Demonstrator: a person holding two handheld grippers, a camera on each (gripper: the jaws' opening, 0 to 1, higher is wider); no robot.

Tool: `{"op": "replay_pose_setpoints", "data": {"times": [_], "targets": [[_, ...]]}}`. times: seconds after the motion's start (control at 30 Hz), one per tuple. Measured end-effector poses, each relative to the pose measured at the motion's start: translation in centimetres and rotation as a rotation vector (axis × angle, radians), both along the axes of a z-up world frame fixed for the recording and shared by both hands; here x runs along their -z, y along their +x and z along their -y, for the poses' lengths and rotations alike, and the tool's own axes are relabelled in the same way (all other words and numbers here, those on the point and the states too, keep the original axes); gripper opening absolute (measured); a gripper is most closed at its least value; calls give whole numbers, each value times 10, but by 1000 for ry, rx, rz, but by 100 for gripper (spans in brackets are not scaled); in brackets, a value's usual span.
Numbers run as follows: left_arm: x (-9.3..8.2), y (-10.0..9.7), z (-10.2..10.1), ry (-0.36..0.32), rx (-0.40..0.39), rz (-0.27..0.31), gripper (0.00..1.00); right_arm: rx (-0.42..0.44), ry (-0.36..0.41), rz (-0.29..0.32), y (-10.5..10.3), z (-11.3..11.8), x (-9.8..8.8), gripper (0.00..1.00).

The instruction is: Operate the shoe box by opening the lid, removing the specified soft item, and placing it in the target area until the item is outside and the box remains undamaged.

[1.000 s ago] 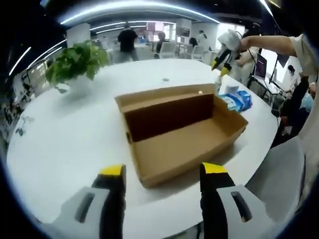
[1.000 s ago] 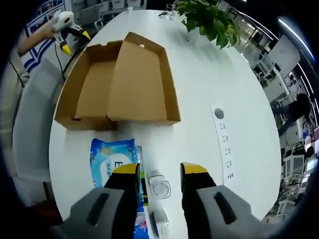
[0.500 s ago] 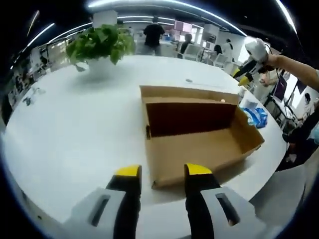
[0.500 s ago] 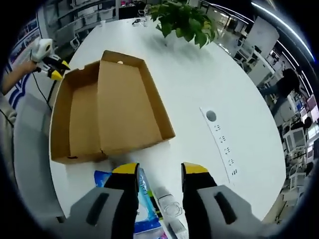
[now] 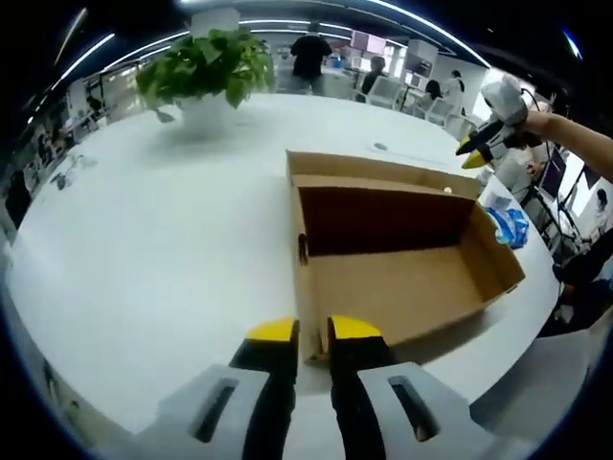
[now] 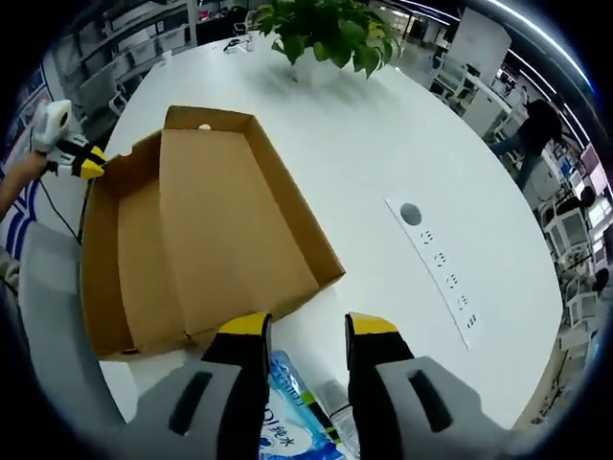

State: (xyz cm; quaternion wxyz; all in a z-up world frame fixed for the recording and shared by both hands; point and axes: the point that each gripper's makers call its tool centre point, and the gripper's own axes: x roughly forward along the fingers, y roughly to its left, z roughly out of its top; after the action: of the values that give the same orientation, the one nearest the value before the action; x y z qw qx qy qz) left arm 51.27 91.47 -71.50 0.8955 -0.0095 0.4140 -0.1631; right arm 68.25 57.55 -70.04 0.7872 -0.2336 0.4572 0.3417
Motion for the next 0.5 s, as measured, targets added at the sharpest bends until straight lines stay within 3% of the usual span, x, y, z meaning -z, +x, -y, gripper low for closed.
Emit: {"op": "replay_pose_setpoints", "data": {"times": [0.37, 0.5], "targets": [[5, -1, 2, -10, 0, -18, 3, 151, 37, -50, 13, -6, 29, 24], [6, -1, 1, -20, -6, -23, 3, 241, 71, -79, 16, -8, 37, 22]]}}
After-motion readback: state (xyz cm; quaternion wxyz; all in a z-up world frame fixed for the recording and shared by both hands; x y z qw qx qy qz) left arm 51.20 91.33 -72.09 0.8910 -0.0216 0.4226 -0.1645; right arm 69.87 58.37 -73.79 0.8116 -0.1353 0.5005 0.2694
